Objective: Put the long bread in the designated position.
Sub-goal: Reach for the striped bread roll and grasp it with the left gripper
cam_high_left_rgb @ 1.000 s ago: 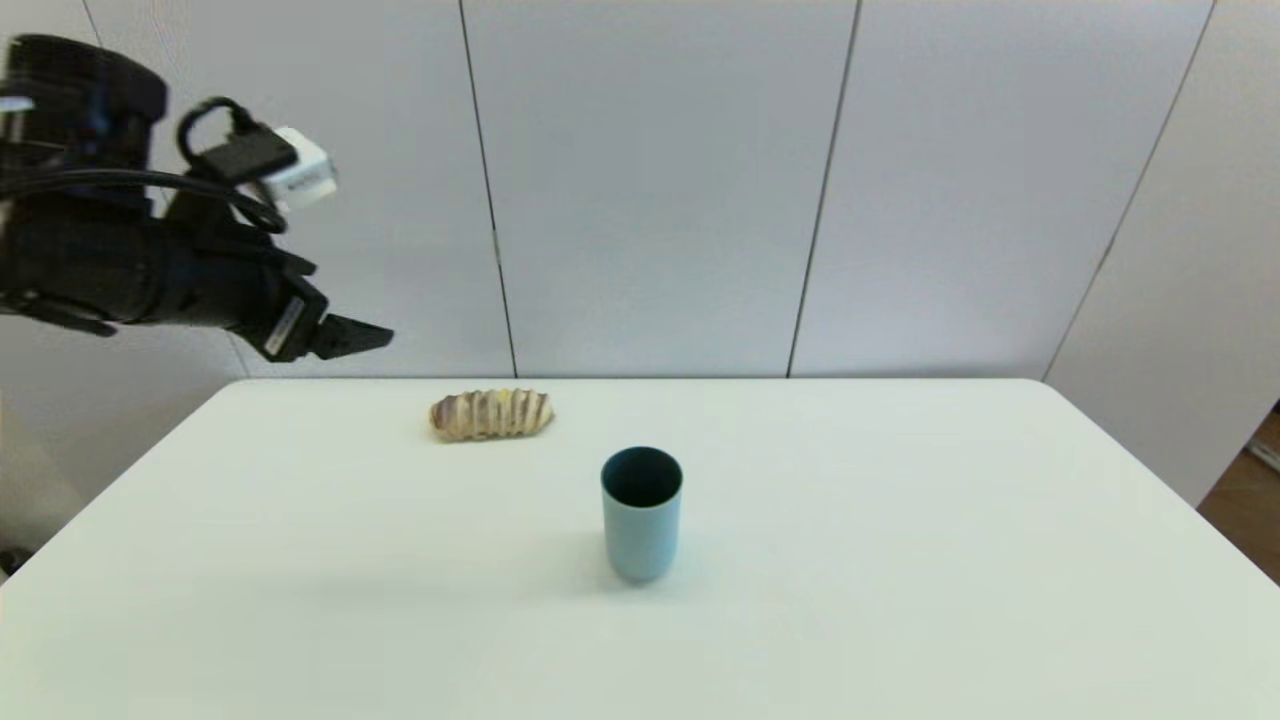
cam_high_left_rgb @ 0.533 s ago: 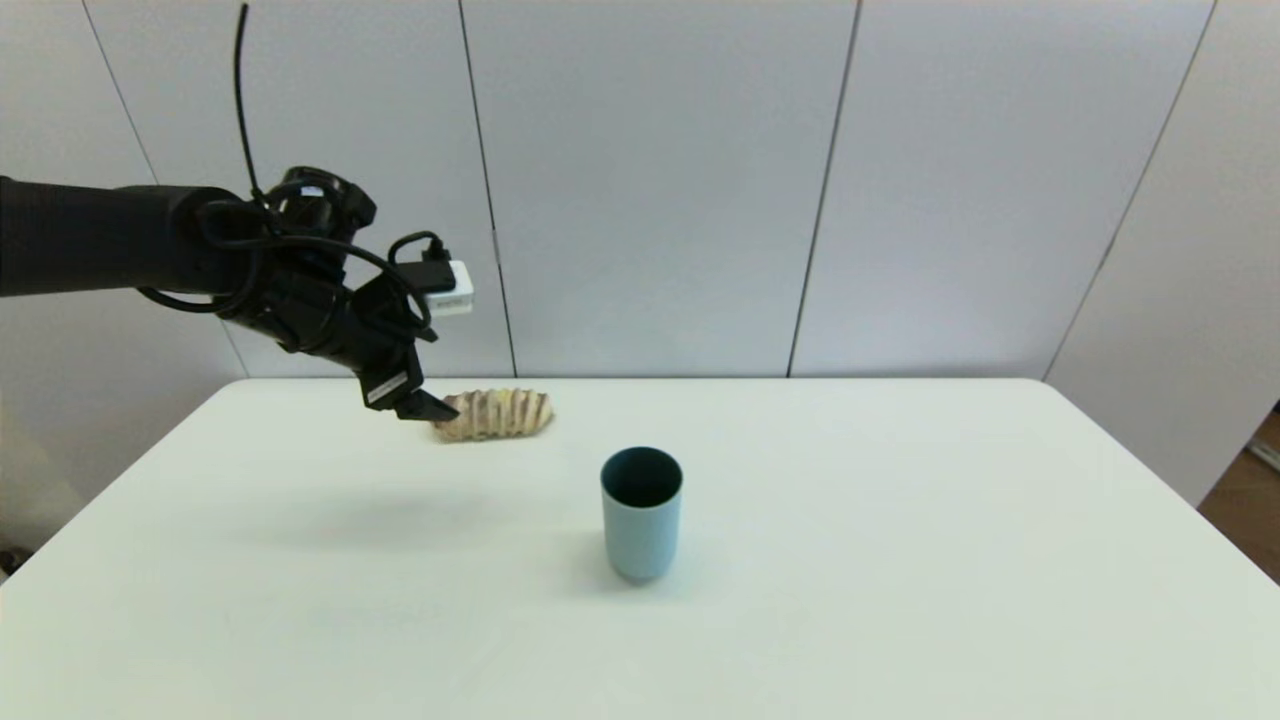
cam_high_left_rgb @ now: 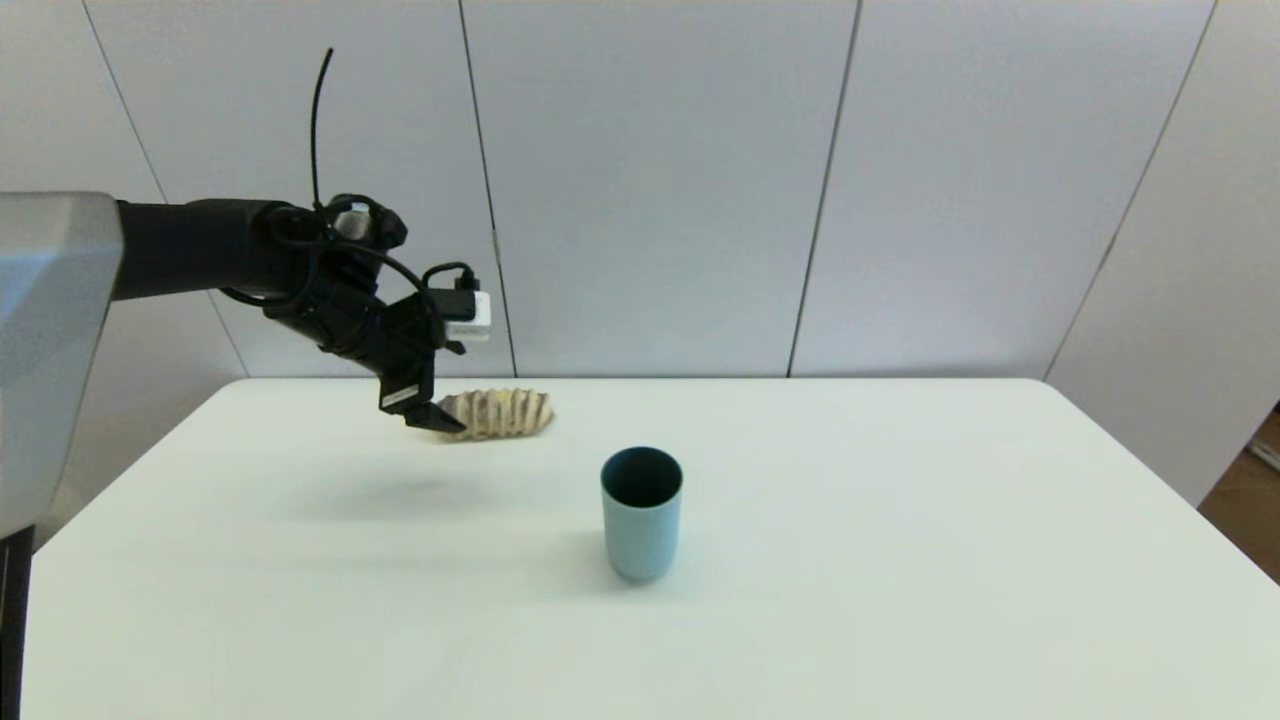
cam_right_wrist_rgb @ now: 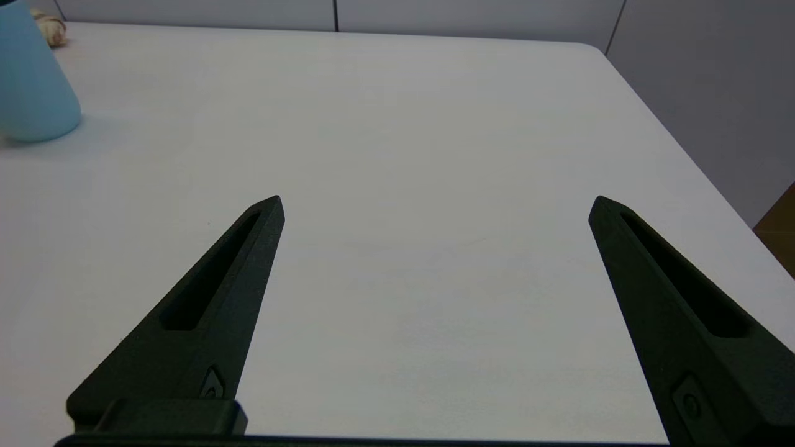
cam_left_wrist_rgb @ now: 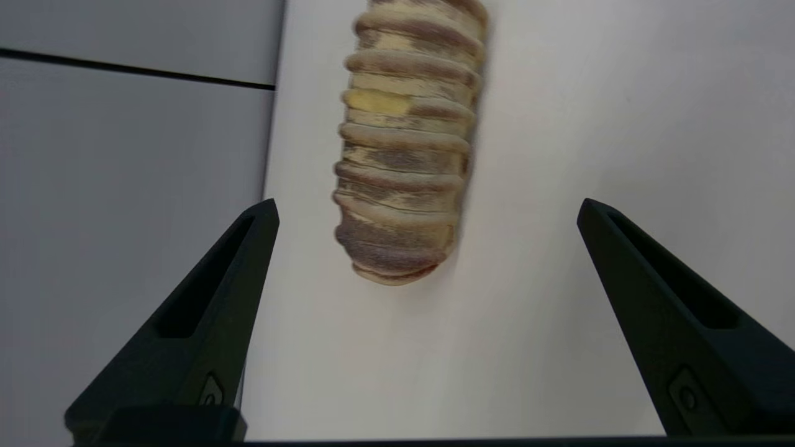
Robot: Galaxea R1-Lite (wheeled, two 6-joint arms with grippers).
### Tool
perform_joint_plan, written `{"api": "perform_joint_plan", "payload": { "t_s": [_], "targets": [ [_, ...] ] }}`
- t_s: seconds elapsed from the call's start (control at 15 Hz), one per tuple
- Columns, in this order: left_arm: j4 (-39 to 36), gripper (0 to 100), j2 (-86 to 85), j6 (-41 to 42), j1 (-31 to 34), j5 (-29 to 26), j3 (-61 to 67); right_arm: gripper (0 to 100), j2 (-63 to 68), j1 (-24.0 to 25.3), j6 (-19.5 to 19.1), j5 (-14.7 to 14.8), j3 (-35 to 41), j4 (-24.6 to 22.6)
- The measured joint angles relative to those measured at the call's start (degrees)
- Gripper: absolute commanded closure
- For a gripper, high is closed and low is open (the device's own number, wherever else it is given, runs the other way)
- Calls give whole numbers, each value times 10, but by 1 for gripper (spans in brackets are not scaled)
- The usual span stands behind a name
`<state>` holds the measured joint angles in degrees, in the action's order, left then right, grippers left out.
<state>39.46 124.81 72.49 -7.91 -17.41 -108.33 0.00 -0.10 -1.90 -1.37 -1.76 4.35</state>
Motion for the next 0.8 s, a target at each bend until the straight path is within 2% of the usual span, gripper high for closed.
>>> {"api": "perform_joint_plan", "payload": {
  "t_s": [0.47,0.8],
  "targets": [
    [0,0,56,49,7,-15,-35,0,0,0,0,0,0,0],
    [-38,0,86,53,8,-32,-43,0,0,0,0,0,0,0]
  ]
}}
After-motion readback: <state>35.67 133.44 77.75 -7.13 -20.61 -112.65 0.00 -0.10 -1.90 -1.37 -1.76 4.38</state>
